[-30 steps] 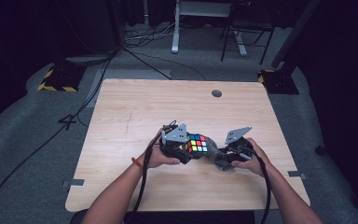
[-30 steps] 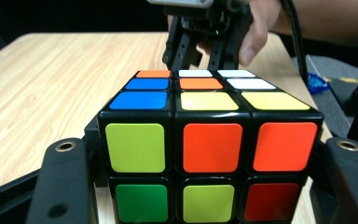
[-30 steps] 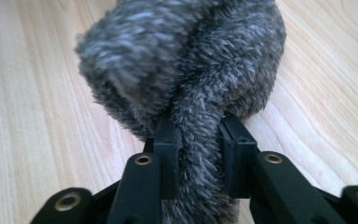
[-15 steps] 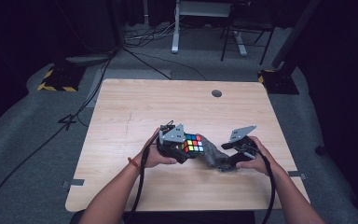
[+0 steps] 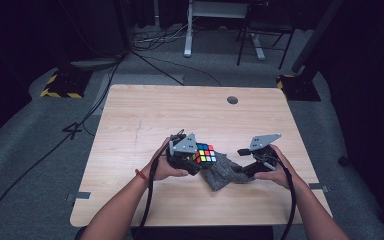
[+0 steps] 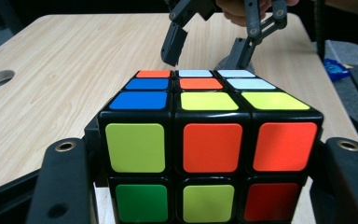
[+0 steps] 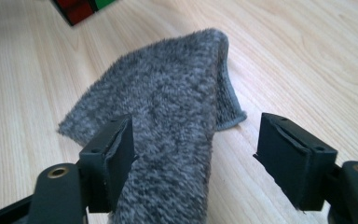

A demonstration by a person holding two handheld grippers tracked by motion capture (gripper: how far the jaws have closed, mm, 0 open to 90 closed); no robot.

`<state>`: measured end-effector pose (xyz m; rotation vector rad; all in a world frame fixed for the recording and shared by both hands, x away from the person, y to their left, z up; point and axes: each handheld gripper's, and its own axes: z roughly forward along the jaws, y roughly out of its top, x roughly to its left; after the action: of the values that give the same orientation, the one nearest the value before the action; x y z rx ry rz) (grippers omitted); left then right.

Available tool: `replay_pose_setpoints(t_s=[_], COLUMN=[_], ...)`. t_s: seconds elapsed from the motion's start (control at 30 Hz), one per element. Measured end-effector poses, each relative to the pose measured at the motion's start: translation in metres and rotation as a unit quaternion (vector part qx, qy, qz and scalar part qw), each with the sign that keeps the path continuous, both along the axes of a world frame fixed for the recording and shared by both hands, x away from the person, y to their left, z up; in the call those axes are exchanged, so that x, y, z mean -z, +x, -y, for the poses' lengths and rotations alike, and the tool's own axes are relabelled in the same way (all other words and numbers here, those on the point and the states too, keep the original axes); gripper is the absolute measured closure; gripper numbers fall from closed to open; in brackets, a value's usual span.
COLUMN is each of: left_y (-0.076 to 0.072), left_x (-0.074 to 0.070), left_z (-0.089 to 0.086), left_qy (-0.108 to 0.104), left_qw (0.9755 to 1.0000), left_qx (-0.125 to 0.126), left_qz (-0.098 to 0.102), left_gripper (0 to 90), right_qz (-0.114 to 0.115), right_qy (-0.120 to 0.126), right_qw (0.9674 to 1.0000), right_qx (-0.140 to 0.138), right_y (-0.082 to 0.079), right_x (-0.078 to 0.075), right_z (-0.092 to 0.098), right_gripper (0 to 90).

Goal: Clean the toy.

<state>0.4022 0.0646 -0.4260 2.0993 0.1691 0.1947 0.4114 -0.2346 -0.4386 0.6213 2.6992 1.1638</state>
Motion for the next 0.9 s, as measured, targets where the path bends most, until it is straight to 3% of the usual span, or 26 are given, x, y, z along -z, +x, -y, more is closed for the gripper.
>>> replay_pose_setpoints(t_s=[0.07,0.27,0.4,0.73,0.9], left_y=[-0.001,-0.005,-0.007,-0.013,-0.017], left_x=[0.003,0.013,0.016,0.017,0.017], left_z=[0.001,0.002,0.001,0.006,0.012], left_qy=[0.003,0.017,0.013,0.017,0.024], left_qw=[1.0000,0.9998,0.9998,0.9998,0.9994], left_qx=[-0.002,-0.001,0.000,0.006,0.011], left_qz=[-0.005,-0.013,-0.015,0.007,0.022], left_gripper=[33.5,33.4,33.4,33.4,33.4], right_qz=[-0.003,0.000,-0.002,-0.009,-0.016], right_qy=[0.012,0.009,0.011,0.019,0.036], right_qw=[0.9999,0.9999,0.9999,0.9998,0.9992], right_qx=[0.002,0.007,0.005,0.001,0.002], right_y=[0.000,0.001,0.001,0.000,0.001], right_x=[-0.001,0.000,0.002,0.004,0.004], right_z=[0.001,0.001,-0.001,-0.003,-0.002], right_gripper=[27.7,27.7,27.8,28.3,28.7])
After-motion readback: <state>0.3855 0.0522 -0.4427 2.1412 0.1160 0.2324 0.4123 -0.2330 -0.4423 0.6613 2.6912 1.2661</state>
